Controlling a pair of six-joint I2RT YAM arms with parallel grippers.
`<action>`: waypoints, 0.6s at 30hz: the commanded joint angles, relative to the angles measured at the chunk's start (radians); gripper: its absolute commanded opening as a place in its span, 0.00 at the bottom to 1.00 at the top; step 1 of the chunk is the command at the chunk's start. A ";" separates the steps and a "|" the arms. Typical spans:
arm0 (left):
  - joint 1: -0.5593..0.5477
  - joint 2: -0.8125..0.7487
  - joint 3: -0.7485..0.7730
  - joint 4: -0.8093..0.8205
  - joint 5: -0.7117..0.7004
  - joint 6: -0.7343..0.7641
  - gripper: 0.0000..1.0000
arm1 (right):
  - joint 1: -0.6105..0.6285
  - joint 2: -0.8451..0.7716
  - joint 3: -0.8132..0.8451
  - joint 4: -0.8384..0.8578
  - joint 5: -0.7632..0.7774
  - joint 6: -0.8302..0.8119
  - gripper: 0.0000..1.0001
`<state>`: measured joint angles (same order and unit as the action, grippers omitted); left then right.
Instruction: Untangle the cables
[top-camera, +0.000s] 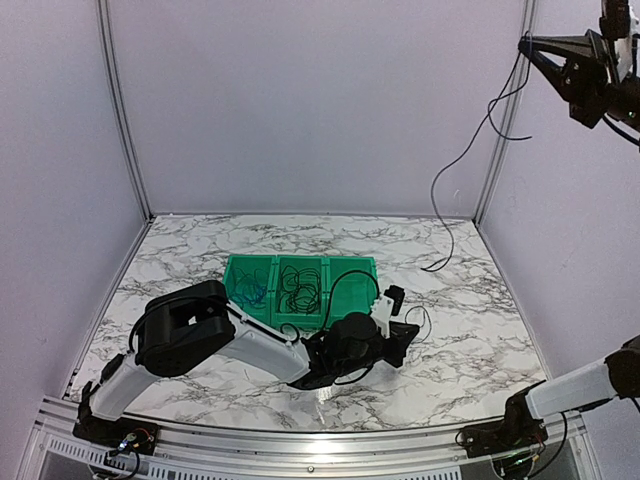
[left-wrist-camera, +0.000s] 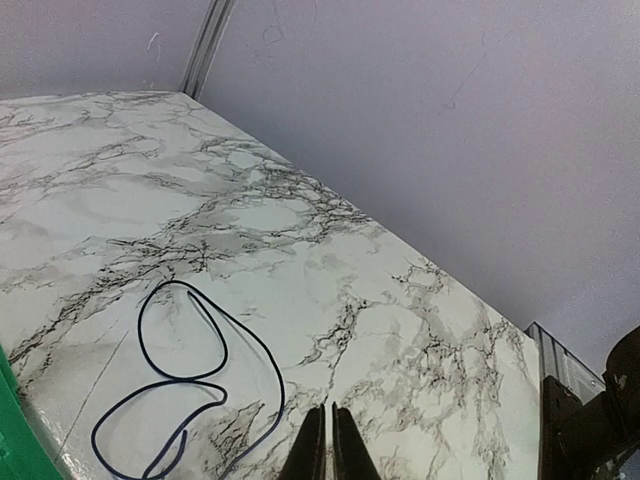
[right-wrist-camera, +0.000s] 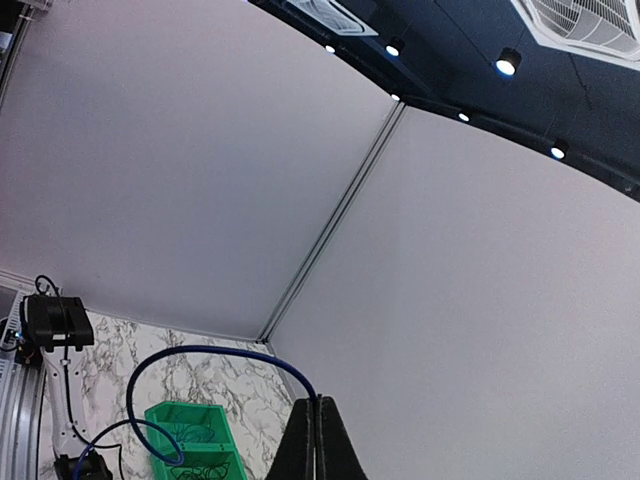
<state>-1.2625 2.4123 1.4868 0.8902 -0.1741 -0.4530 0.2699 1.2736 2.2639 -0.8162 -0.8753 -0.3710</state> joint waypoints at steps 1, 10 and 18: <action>-0.004 0.015 -0.019 -0.013 0.006 -0.003 0.05 | -0.009 0.012 0.017 0.047 -0.015 0.049 0.00; -0.013 -0.088 -0.102 0.007 -0.007 0.001 0.22 | -0.009 -0.018 -0.107 0.051 -0.004 0.029 0.00; -0.040 -0.295 -0.301 0.015 -0.107 -0.020 0.40 | -0.009 -0.040 -0.241 0.086 0.001 0.005 0.00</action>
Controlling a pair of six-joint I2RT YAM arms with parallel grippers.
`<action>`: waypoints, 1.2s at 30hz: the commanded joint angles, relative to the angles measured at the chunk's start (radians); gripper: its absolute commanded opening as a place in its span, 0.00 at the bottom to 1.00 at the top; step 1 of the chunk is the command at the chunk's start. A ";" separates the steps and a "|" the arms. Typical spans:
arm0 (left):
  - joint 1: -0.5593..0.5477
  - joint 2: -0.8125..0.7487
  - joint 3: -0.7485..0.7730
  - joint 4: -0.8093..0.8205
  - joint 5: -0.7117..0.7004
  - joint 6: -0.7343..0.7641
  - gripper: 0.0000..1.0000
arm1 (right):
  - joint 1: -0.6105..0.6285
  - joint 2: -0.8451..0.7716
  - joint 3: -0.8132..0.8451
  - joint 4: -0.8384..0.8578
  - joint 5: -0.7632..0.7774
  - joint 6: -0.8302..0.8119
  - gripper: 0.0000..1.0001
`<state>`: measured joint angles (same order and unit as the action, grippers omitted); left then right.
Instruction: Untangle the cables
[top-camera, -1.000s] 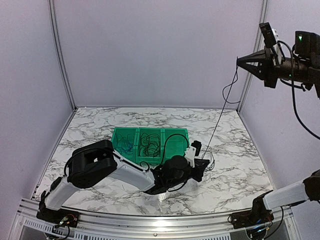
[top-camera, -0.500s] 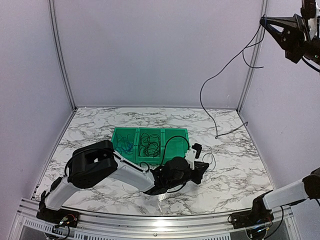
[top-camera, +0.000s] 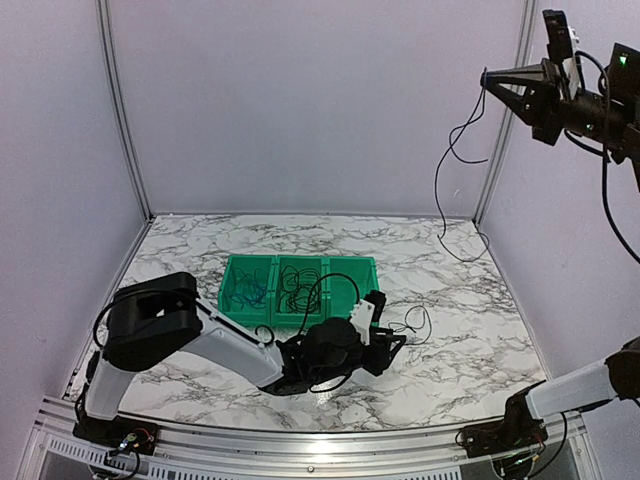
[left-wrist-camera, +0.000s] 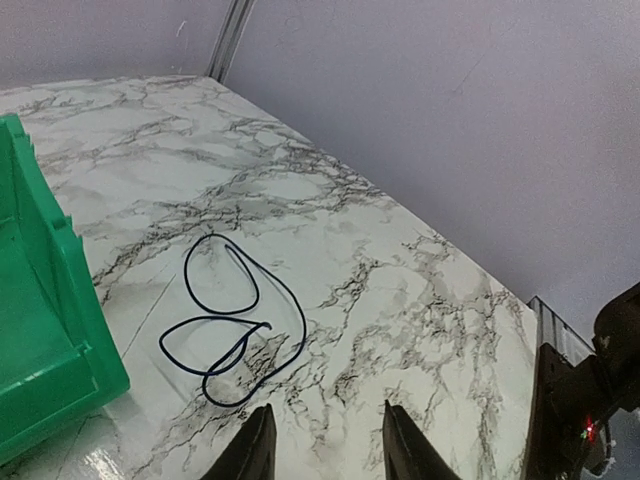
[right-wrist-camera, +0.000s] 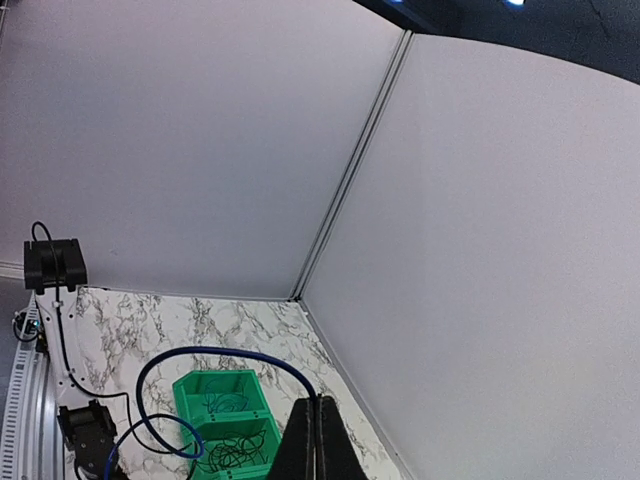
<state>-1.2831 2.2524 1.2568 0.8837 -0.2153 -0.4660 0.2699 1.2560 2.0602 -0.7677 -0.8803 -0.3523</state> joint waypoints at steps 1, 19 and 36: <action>-0.023 -0.176 -0.113 0.023 -0.081 -0.010 0.41 | -0.009 -0.024 -0.057 0.044 0.007 -0.015 0.00; -0.027 -0.847 -0.773 -0.040 -0.613 -0.025 0.50 | -0.007 0.055 -0.379 0.250 -0.095 0.099 0.00; 0.079 -1.003 -0.788 -0.120 -0.827 0.282 0.73 | 0.015 0.254 -0.417 0.377 -0.073 0.151 0.00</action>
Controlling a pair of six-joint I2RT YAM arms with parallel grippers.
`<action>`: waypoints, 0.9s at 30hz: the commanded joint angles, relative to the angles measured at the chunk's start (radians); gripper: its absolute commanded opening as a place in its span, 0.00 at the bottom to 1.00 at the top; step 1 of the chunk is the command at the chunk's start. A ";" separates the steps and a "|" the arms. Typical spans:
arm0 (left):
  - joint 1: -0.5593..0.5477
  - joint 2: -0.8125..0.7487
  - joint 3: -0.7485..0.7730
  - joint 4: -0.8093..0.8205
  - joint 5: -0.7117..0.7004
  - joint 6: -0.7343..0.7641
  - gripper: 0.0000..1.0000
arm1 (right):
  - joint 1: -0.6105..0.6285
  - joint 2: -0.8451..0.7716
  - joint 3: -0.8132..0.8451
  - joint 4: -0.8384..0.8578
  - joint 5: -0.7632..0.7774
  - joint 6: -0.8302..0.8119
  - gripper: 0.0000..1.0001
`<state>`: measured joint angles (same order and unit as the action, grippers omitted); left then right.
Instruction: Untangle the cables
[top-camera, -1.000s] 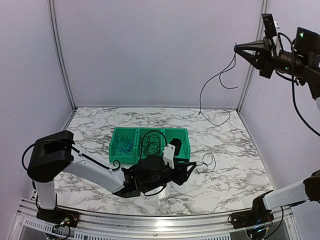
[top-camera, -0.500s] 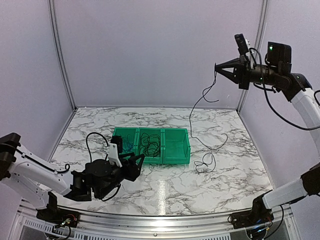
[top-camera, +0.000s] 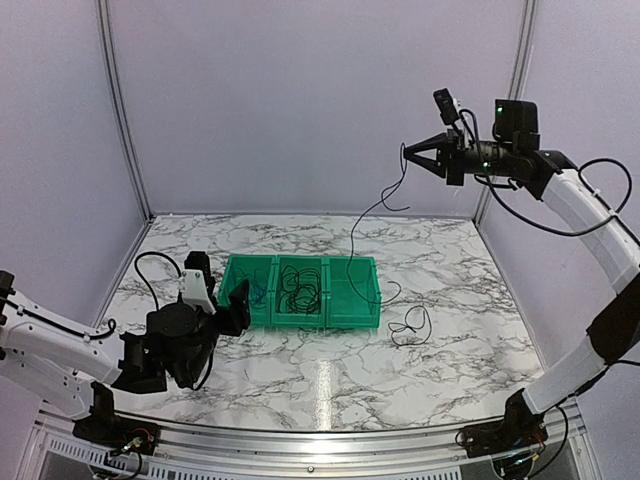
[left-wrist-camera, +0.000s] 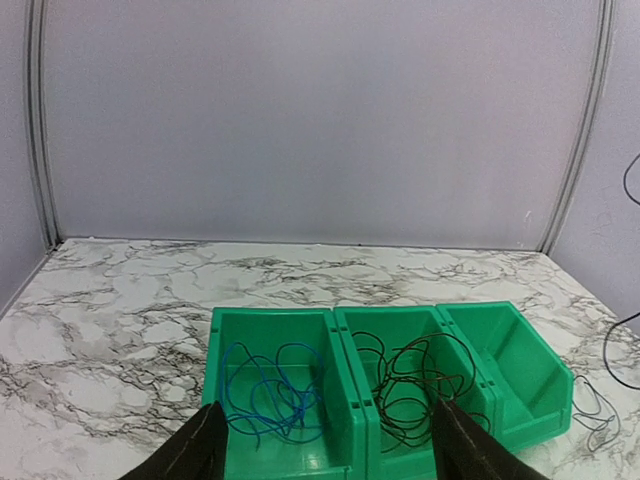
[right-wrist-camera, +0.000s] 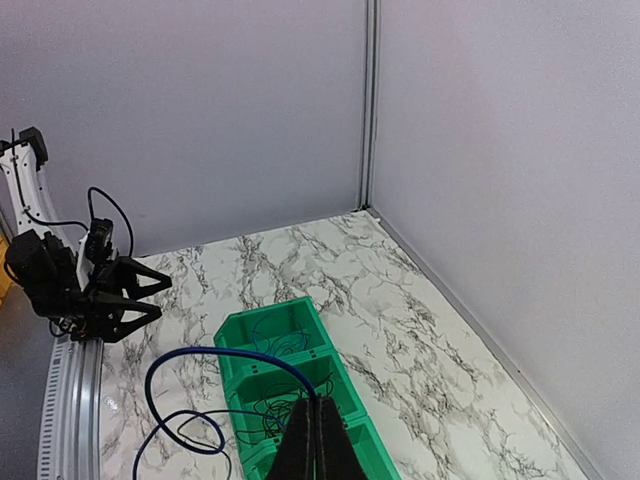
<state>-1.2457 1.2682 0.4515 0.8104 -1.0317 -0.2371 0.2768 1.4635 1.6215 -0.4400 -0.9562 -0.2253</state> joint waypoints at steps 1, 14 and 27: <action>0.057 -0.021 0.018 -0.049 -0.004 0.052 0.73 | 0.010 0.066 0.020 0.057 0.003 0.025 0.00; 0.140 0.006 0.018 -0.059 0.032 0.029 0.73 | 0.021 0.250 -0.029 0.168 0.039 0.015 0.00; 0.168 -0.008 0.023 -0.074 0.036 0.035 0.73 | 0.053 0.201 0.019 0.153 0.025 0.059 0.00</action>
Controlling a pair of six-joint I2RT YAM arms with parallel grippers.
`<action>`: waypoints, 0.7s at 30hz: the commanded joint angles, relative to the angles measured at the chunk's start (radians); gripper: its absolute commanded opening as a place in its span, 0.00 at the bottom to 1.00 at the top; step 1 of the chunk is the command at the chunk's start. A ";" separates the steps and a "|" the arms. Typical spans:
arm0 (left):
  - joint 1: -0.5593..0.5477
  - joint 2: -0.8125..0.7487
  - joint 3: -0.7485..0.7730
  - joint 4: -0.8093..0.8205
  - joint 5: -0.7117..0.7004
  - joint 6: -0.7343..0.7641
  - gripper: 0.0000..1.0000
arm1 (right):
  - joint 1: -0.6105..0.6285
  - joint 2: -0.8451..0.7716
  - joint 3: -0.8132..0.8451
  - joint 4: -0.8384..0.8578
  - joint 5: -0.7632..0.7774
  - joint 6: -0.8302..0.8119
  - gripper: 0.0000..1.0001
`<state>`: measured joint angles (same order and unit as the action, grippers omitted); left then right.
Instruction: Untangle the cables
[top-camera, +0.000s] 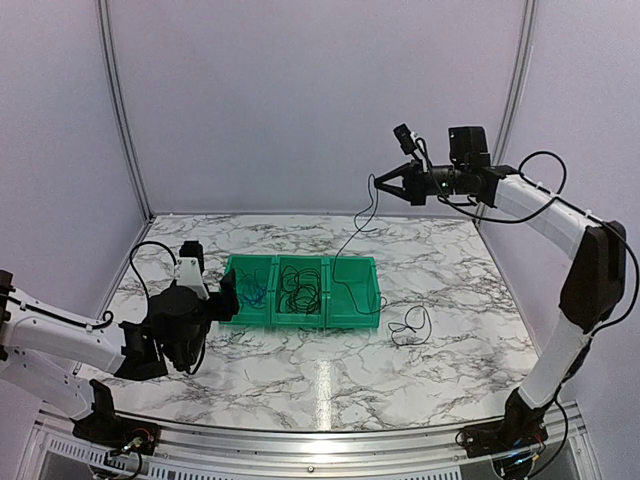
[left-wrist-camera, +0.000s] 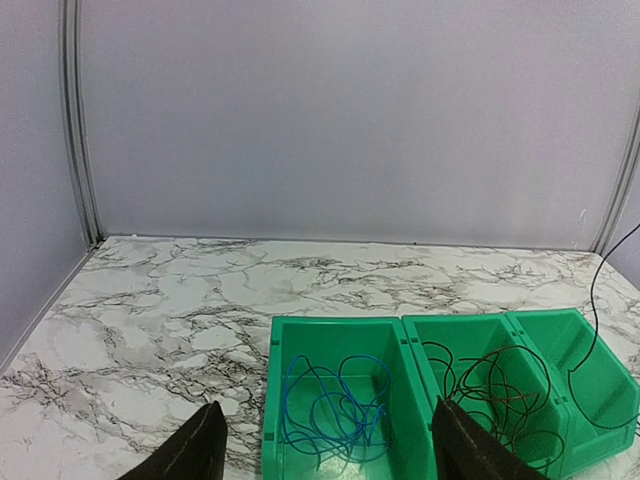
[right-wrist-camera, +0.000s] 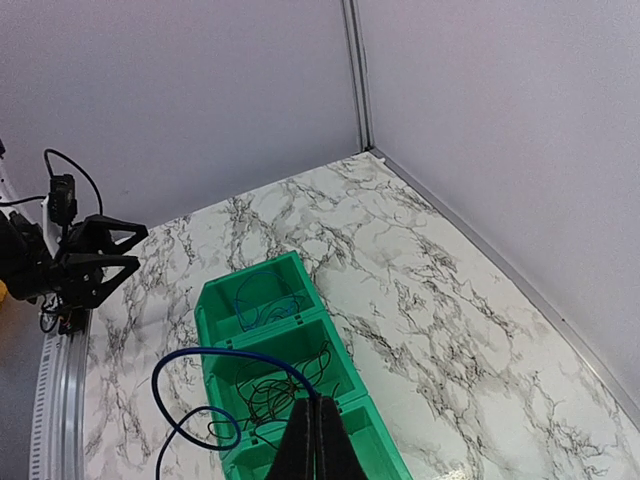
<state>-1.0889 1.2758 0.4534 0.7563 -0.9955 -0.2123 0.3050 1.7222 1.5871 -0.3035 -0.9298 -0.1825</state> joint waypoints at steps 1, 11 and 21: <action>0.013 -0.018 0.020 -0.021 0.000 0.010 0.73 | 0.032 -0.061 0.061 0.011 -0.002 0.015 0.00; 0.015 -0.043 0.017 -0.035 -0.002 0.000 0.73 | 0.083 -0.052 0.139 -0.035 -0.004 0.005 0.00; 0.017 -0.057 0.024 -0.049 0.003 0.004 0.73 | 0.089 -0.041 0.187 -0.092 0.103 -0.051 0.00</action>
<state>-1.0790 1.2400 0.4538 0.7296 -0.9955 -0.2161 0.3843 1.6882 1.6966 -0.3382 -0.9150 -0.1902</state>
